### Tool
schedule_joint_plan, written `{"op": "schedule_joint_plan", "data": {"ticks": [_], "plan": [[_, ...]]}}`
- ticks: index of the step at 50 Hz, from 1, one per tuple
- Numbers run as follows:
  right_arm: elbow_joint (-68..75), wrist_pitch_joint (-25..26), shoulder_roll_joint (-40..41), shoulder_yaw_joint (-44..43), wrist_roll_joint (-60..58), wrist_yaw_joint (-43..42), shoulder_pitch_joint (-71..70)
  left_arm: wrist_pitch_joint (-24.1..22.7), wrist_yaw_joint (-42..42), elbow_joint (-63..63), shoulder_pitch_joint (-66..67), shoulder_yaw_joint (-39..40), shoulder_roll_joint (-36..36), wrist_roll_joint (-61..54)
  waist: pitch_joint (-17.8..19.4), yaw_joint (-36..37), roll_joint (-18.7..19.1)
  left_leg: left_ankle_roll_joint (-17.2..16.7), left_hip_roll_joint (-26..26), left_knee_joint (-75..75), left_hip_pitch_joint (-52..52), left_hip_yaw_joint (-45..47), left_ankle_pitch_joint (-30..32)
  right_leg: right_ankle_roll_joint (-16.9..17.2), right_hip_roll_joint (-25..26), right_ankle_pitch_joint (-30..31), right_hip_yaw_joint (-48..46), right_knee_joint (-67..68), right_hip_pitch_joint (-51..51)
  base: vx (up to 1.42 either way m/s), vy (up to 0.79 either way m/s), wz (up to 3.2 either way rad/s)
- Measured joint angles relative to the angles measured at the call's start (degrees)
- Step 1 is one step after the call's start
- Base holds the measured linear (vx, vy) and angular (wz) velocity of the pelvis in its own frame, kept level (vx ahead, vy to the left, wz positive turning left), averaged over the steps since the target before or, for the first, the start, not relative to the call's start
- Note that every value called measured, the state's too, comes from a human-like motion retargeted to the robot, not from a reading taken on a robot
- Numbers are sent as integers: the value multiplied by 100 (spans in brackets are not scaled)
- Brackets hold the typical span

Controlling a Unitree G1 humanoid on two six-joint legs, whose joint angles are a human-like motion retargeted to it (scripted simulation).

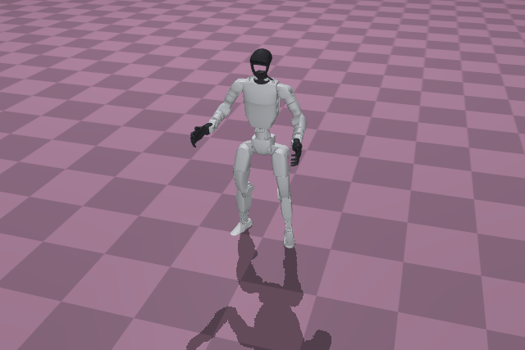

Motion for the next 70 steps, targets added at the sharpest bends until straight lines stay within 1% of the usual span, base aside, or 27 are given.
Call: {"op": "schedule_joint_plan", "data": {"ticks": [8,15,19,23,27,33,38,39,40,41,42,45,46,47,50,55,56,57,63,65,67,70], "plan": [[193,189,-144,-35,209,-342,-617,347,599,412,-1245,-161,315,-245,34,7,41,10,-4,-36,-16,-42,49,-32,1,23,-45,-20,5,0,0,0],[310,150,-149,-43,741,-673,-1102,363,1178,849,-2167,-339,364,-763,70,-35,85,16,-4,-55,0,-38,70,-65,7,37,-42,-36,19,0,0,0],[331,62,-85,-48,968,-807,-1283,420,1582,1015,-2598,-474,440,-430,85,-73,113,20,1,-58,15,-17,70,-73,13,40,-22,-38,21,0,0,0],[334,-12,-31,-39,990,-838,-1369,602,1942,1065,-3020,-688,591,526,86,-118,150,20,8,-58,23,1,67,-72,20,39,-6,-34,17,0,0,0],[342,-59,-24,-25,892,-753,-1367,823,2069,957,-3475,-1010,764,1731,72,-174,202,13,13,-56,21,6,63,-65,24,38,-3,-28,12,0,0,0],[420,-125,-88,-31,690,-572,-1305,1064,1860,638,-4274,-1697,924,3498,39,-289,307,-14,16,-38,2,-11,58,-56,21,32,-24,-23,14,0,0,0],[505,-161,-149,-66,510,-415,-1264,1236,1579,476,-4962,-2387,856,4968,24,-430,393,-42,14,-16,-16,-28,53,-55,14,23,-45,-24,23,0,0,0],[623,13,-313,-19,-244,-107,-1258,1248,1353,495,-5083,-2522,817,5456,20,-459,400,-43,11,-12,-15,-29,48,-47,9,20,-42,-18,23,0,0,0],[793,273,-553,54,-1349,337,-1251,1252,1045,532,-5199,-2653,773,6043,14,-487,401,-43,6,-8,-12,-28,41,-33,2,17,-37,-8,22,0,0,0],[662,44,-332,-41,-394,-31,-1278,1280,1228,513,-5306,-2799,705,6022,35,-526,431,-51,10,-7,-17,-29,49,-48,7,16,-44,-18,25,0,0,0],[577,-111,-188,-100,237,-271,-1290,1300,1339,509,-5397,-2948,642,6077,47,-564,452,-59,13,-6,-19,-29,54,-58,10,16,-47,-25,28,0,0,0],[608,-148,-193,-77,177,-253,-1270,1304,1262,626,-5547,-3373,443,6675,45,-679,468,-69,13,2,-18,-14,51,-59,11,14,-34,-32,28,0,0,0],[796,44,-421,14,-936,139,-1272,1233,1031,738,-5557,-3456,352,7146,40,-713,461,-69,11,4,-11,-4,42,-44,7,11,-20,-21,23,0,0,0],[935,162,-575,78,-1749,422,-1273,1179,869,837,-5551,-3530,258,7513,36,-748,459,-69,10,7,-6,6,36,-34,5,9,-6,-13,18,0,0,0],[1047,103,-559,89,-2163,480,-1286,1156,817,1094,-5437,-3698,-43,7898,37,-857,470,-68,16,13,3,41,27,-32,13,6,30,-7,3,0,0,0],[1190,156,-485,87,-2237,489,-1310,1185,635,1557,-5160,-3772,-528,7922,56,-981,452,-57,33,19,27,113,11,-29,31,6,101,12,-28,0,0,0],[956,-263,-132,-73,-431,-61,-1364,1236,930,1599,-5177,-3818,-602,7389,94,-999,469,-67,45,17,28,122,16,-48,44,7,103,6,-29,0,0,0],[816,-537,100,-183,785,-465,-1393,1278,1137,1638,-5168,-3845,-669,6994,117,-1012,473,-72,53,16,31,132,19,-61,53,8,108,2,-30,0,0,0],[946,-499,14,-300,993,-817,-1402,1254,1196,1650,-4868,-3583,-872,6229,91,-984,395,-62,70,15,63,181,1,-53,73,14,152,9,-37,0,0,0],[910,-546,-15,-350,1133,-670,-1431,1173,1121,1604,-4767,-3434,-911,5943,79,-959,372,-60,75,17,72,183,-7,-50,78,13,156,14,-33,0,0,0],[996,-518,-105,-429,1075,-1017,-1498,1162,1210,1553,-4686,-3288,-947,5552,71,-921,340,-59,76,11,77,179,-6,-48,79,14,148,15,-29,0,0,0],[991,-522,-224,-499,903,-1296,-1636,1075,1243,1490,-4549,-3088,-994,5080,57,-861,288,-60,78,7,83,168,-9,-43,81,13,135,16,-18,0,0,0]]}}
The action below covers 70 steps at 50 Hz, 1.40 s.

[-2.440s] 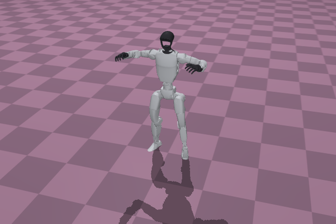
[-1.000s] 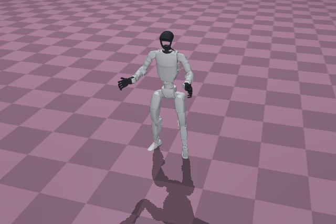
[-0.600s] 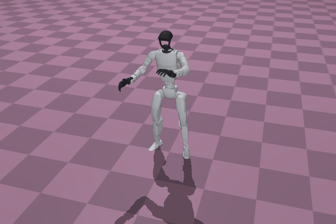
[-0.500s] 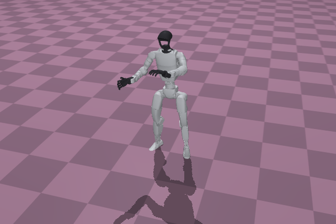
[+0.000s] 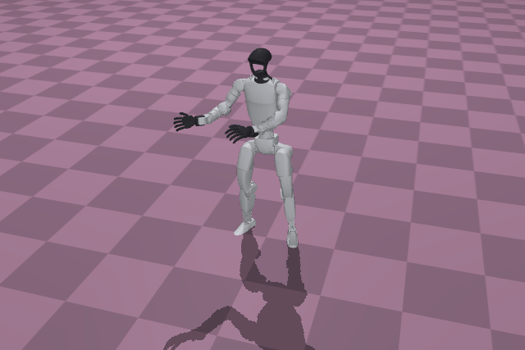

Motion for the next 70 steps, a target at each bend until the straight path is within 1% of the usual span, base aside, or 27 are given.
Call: {"op": "schedule_joint_plan", "data": {"ticks": [1,2,3,4,5,7,8,10,12,16,22,29,35,38,40,43,45,50,53,55,59,62,70], "plan": [[-11,10,-54,-12,-145,-99,-58,-32,10,-16,44,48,-3,-96,-7,21,-20,-1,0,-2,1,-5,0,3,0,0,-6,-1,3,0,0,0],[52,227,-213,32,-773,-12,-118,-48,-114,-23,92,108,3,-45,-16,43,-44,4,-3,-5,3,-9,-2,10,-3,-1,-8,3,5,0,0,0],[267,858,-579,186,-2367,448,-183,-32,-505,-12,149,192,26,301,-28,68,-74,18,-12,-9,9,-11,-8,28,-12,-3,-4,16,2,0,0,0],[312,1099,-747,245,-3102,586,-245,-44,-632,-21,208,233,40,436,-47,91,-101,25,-15,-10,10,-14,-10,37,-16,-3,-6,17,3,0,0,0],[273,1145,-816,255,-3408,563,-305,-71,-627,-40,269,253,49,467,-71,113,-127,27,-16,-10,8,-18,-11,40,-16,-1,-10,12,5,0,0,0],[129,1158,-895,236,-3749,262,-504,-121,-532,-75,331,243,107,510,-99,162,-171,23,-16,-14,-1,-23,-10,46,-16,1,-17,4,3,0,0,0],[5,1104,-889,218,-3712,39,-624,-142,-446,-92,349,225,137,492,-108,188,-191,19,-15,-16,-5,-24,-10,48,-14,2,-21,-1,1,0,0,0],[-400,690,-736,204,-2896,-660,-934,-209,-166,-121,321,160,207,235,-91,236,-227,2,-7,-22,-10,-24,-2,46,-4,3,-28,-11,-1,0,0,0],[-530,776,-923,385,-3452,-658,-1147,-250,-217,-128,369,90,279,392,-132,311,-298,4,-6,-20,-12,-18,-9,60,-2,8,-22,-15,-3,0,0,0],[-777,978,-1265,948,-4681,-516,-1722,-324,-337,-171,419,12,421,761,-182,477,-408,11,6,-15,-23,5,-20,84,10,18,2,-8,-33,0,0,0],[-976,1157,-1534,2209,-6470,-68,-2625,-378,-431,-274,449,-75,628,1377,-224,743,-519,11,53,2,-57,46,-28,87,61,37,39,6,-97,0,0,0],[-765,1094,-1270,3665,-8098,431,-3234,-394,-413,-400,473,-84,745,1885,-194,968,-546,8,60,23,-112,8,-25,87,60,44,-4,24,-126,0,0,0],[-393,925,-908,4500,-8764,846,-3211,-410,-434,-524,545,13,724,1881,-118,1051,-507,1,11,21,-152,-101,-10,87,0,37,-112,30,-95,0,1,10],[-257,856,-753,4554,-8594,1024,-3048,-434,-481,-575,584,87,702,1745,-82,1047,-477,2,-23,14,-164,-164,-4,86,-39,30,-173,30,-67,-1,3,20],[-205,838,-663,4432,-8194,1102,-2892,-467,-513,-604,609,149,686,1513,-59,1035,-462,8,-48,9,-168,-205,-2,86,-67,24,-211,29,-45,0,2,9],[-248,815,-587,4051,-6976,1254,-2623,-573,-627,-675,626,274,682,703,-7,1028,-451,12,-66,-5,-167,-252,6,62,-83,18,-255,22,-17,0,0,0],[-341,815,-566,3772,-5916,1392,-2416,-664,-766,-773,684,389,678,-154,21,1026,-445,16,-76,-11,-163,-274,7,43,-91,18,-274,10,3,0,0,0],[-652,885,-620,3114,-2972,1610,-1886,-849,-1282,-1270,986,714,763,-3049,115,1009,-420,24,-94,-26,-148,-306,9,-6,-102,23,-303,-32,49,0,0,0],[-753,912,-704,2810,-1672,1612,-1651,-877,-1565,-1594,1178,793,924,-4498,179,988,-396,24,-102,-34,-147,-310,13,-24,-104,32,-307,-60,61,0,0,0],[-769,907,-745,2669,-1074,1619,-1544,-882,-1692,-1743,1274,785,1036,-5116,207,969,-378,22,-104,-35,-156,-306,16,-31,-103,41,-303,-79,57,0,0,0],[-649,921,-789,2560,-178,1785,-1603,-855,-1818,-1781,1194,633,1230,-5781,300,922,-348,21,-104,-50,-178,-286,36,-42,-97,62,-280,-99,24,0,0,0],[-432,976,-775,2608,214,1914,-1860,-821,-1803,-1610,945,445,1285,-6033,393,882,-333,24,-102,-69,-196,-260,64,-49,-89,84,-250,-104,-18,0,0,0],[488,1151,-652,3066,189,1840,-3123,-743,-1570,-731,-211,-168,1278,-6252,701,813,-328,37,-89,-145,-255,-129,176,-33,-53,198,-119,-122,-190,0,0,0]]}}
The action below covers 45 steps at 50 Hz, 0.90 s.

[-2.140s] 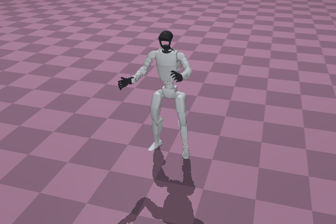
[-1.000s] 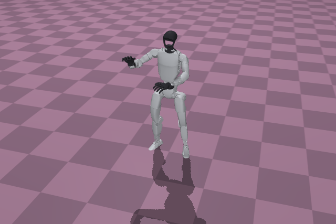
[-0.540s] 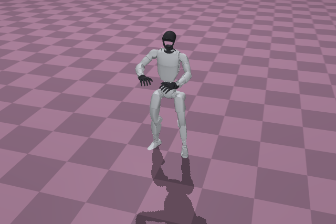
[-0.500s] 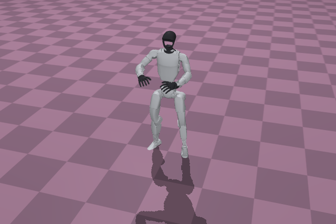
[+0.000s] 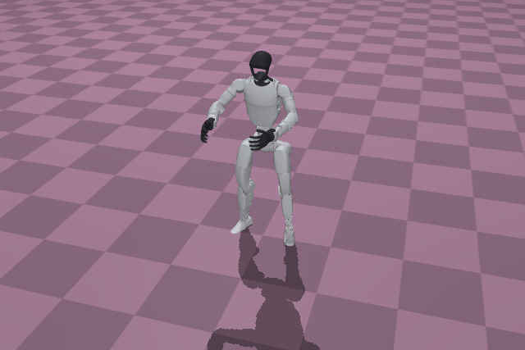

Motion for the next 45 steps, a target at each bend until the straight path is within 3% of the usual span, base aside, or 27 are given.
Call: {"op": "schedule_joint_plan", "data": {"ticks": [12,19,28,35,45], "plan": [[1541,100,457,292,221,-810,-1921,223,786,1588,-1909,-535,-349,104,291,-29,-11,-11,18,-112,-95,175,191,80,60,247,100,-107,-197,0,0,0],[2227,238,635,413,214,-1119,-2729,450,1325,2292,-2673,-715,-572,428,201,-58,24,-36,24,-110,-110,208,236,87,62,291,75,-107,-218,0,0,0],[2446,-100,519,634,168,-1129,-3410,282,1364,2430,-3337,-996,-541,572,-21,-53,104,-47,37,-51,-102,208,201,94,54,266,20,-77,-184,0,0,0],[1498,-523,43,870,217,-1020,-3466,-48,1301,1373,-3533,-1197,-89,650,-118,-44,163,-54,31,-33,-74,175,169,103,39,233,-38,-63,-125,0,0,0],[-1359,-1104,-1178,1164,-149,-1584,-2593,-623,2109,-1903,-2602,-1221,1269,1022,-202,-56,193,-26,21,-17,-39,170,98,119,24,202,-43,-64,-84,0,0,0]]}}
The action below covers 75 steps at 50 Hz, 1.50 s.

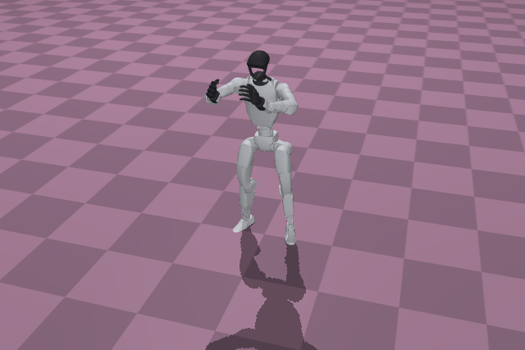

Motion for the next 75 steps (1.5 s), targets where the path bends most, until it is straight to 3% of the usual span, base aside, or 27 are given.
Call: {"op": "schedule_joint_plan", "data": {"ticks": [7,15,20,24,29,33,44,58,62,65,70,75], "plan": [[-1900,-286,-789,-371,-45,-385,1158,-229,534,-2079,1188,545,810,318,-27,31,-52,23,-18,8,26,17,-60,-1,-17,-38,48,0,10,0,0,0],[-3556,-549,-1220,-1319,35,-208,2957,-339,692,-3679,2747,1509,1387,940,-64,18,-147,22,-28,22,34,-2,-107,0,-28,-107,66,23,17,0,0,0],[-4145,-695,-1352,-1805,-675,-236,3996,-284,908,-4123,3570,1998,1668,2337,-162,9,-180,1,-1,41,8,-15,-133,0,-2,-149,70,37,-3,0,0,0],[-4296,-797,-1632,-1893,-2394,-540,4403,-316,1206,-4165,3985,2181,1983,4095,-257,5,-187,-48,48,54,-27,-2,-144,0,51,-170,89,41,-45,0,0,0],[-4067,-749,-2127,-1552,-5476,-1251,4271,-355,1676,-3805,4141,2023,2296,6307,-348,6,-178,-129,120,68,-72,35,-144,0,131,-178,126,45,-112,0,0,0],[-3620,-665,-2228,-883,-6914,-1470,3860,-368,1763,-3254,4047,1577,2303,7304,-356,2,-175,-161,148,79,-94,57,-139,0,160,-176,151,52,-148,-5,-2,-5],[-1689,-479,-1416,776,-8641,-1557,3054,-311,1626,-1171,3703,400,1406,8711,-150,-17,-179,-183,157,71,-135,83,-89,0,174,-139,185,67,-216,-6,-1,-2],[858,45,63,1784,-9917,-1956,2724,103,1903,1219,3357,-548,43,9960,221,22,-227,-170,177,33,-179,168,-1,0,217,-39,274,47,-325,-4,0,-3],[1192,93,340,1660,-9822,-1826,2758,122,1836,1698,3436,-423,-275,9677,235,11,-224,-157,179,5,-177,174,22,0,229,-21,276,32,-332,0,0,0],[869,-10,354,1170,-8958,-1653,2976,-36,1654,1665,3708,22,-430,8616,231,-9,-213,-134,159,-17,-151,157,30,0,211,-23,260,26,-303,0,0,0],[-346,-160,398,-82,-5684,-730,3731,-283,691,690,4499,1187,-570,5293,210,-39,-211,-44,69,-18,-59,87,-5,0,103,-69,206,38,-172,5,3,9],[-998,-208,1111,-1089,-2212,-4,4551,-307,-373,132,5273,2170,-969,2146,99,-47,-236,58,-10,50,20,0,-97,0,-7,-134,131,50,-16,9,4,13]]}}
